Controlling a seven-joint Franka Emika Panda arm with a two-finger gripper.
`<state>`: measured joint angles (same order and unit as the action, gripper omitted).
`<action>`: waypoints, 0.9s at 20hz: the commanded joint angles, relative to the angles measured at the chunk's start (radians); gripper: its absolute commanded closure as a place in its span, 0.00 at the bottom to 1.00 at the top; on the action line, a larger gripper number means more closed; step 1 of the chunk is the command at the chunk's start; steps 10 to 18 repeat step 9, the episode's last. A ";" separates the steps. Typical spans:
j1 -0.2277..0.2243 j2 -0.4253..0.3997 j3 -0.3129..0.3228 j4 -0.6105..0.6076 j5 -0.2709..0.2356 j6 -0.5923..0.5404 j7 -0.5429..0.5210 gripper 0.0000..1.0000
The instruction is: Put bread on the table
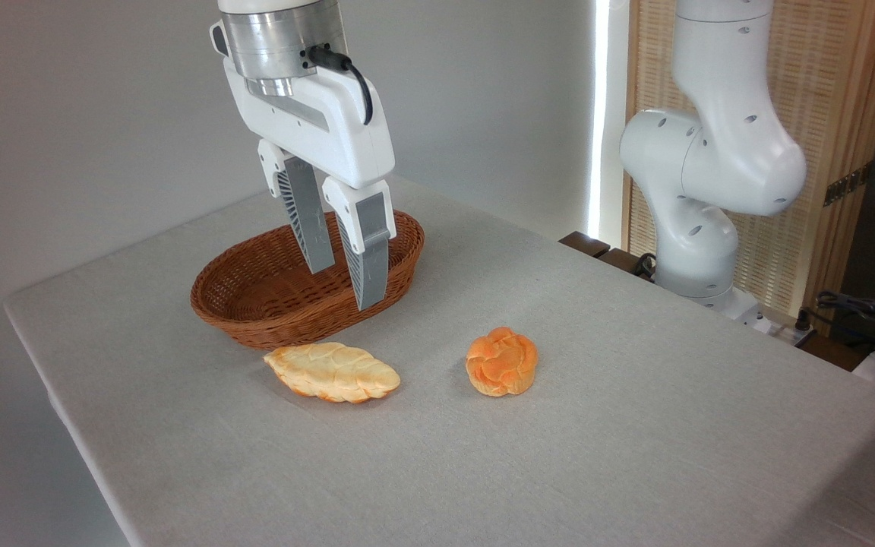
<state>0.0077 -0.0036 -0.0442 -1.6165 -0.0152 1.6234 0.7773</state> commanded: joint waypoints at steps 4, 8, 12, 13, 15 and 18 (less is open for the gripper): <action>-0.043 -0.024 0.056 -0.014 0.012 0.016 -0.007 0.00; -0.048 -0.024 0.064 -0.013 0.011 0.016 -0.007 0.00; -0.048 -0.022 0.064 -0.013 0.011 0.016 -0.006 0.00; -0.048 -0.022 0.064 -0.013 0.011 0.016 -0.006 0.00; -0.048 -0.022 0.064 -0.013 0.011 0.016 -0.006 0.00; -0.048 -0.022 0.064 -0.013 0.011 0.016 -0.006 0.00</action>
